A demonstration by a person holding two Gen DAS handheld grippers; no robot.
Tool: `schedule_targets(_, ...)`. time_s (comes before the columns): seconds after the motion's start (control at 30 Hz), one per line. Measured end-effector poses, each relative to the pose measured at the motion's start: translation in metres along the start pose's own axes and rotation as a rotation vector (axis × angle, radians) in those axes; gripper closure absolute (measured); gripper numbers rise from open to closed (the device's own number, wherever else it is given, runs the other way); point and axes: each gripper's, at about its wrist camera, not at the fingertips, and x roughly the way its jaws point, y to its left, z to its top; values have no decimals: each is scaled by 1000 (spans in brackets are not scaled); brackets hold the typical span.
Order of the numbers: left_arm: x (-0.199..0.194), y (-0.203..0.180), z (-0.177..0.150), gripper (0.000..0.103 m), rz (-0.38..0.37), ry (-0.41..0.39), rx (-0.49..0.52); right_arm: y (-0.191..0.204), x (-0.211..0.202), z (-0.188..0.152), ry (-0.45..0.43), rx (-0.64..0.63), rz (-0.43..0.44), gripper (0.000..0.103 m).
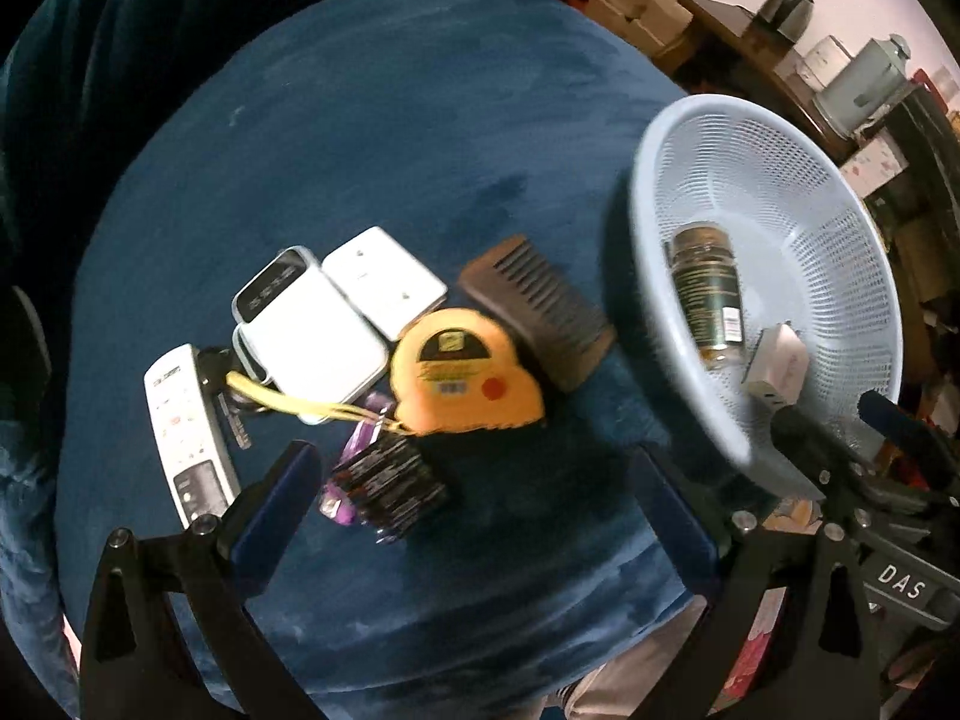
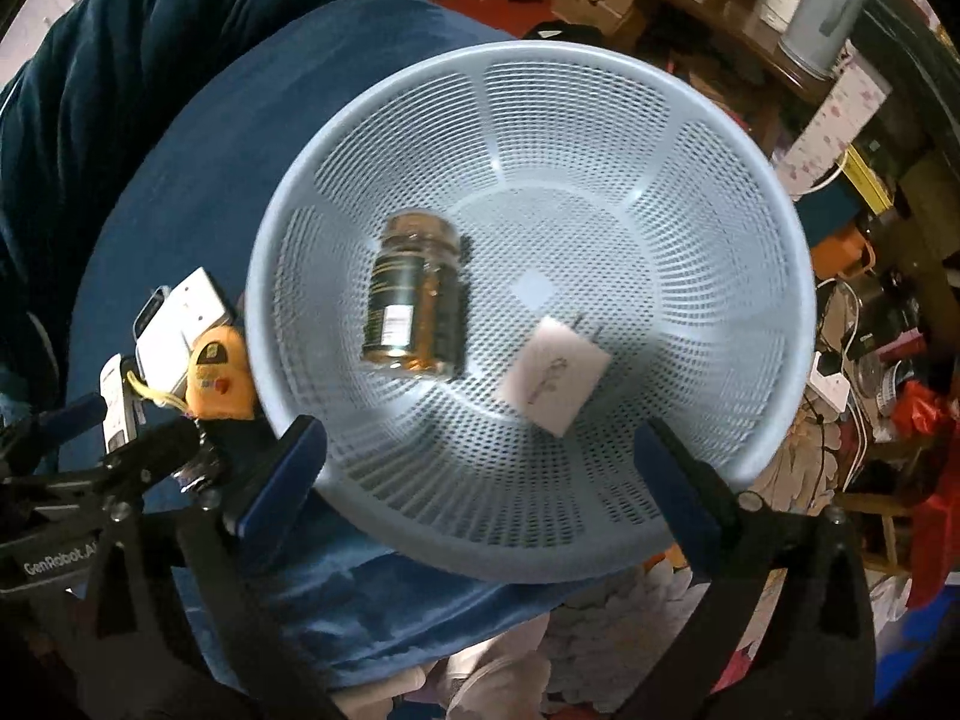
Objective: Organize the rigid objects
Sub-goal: 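Withdraw both tools from the basket back over the remaining items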
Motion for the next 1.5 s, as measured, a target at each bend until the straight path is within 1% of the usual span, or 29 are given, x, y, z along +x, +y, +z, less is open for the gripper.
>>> schedule_targets(0.33,-2,36,-14,1,23,-13,-67,32,-1,-6,0,-71,13,0)
schedule_targets(0.43,-2,52,-20,1,37,-20,-101,32,2,-6,10,-77,7,0)
schedule_targets(0.6,2,73,-28,1,41,-16,-147,33,3,-6,18,-76,4,0)
schedule_targets(1.2,9,115,-51,1,48,1,-208,59,4,-2,23,-124,3,0)
schedule_targets(1.5,10,134,-56,1,49,8,-236,77,6,-1,20,-154,2,0)
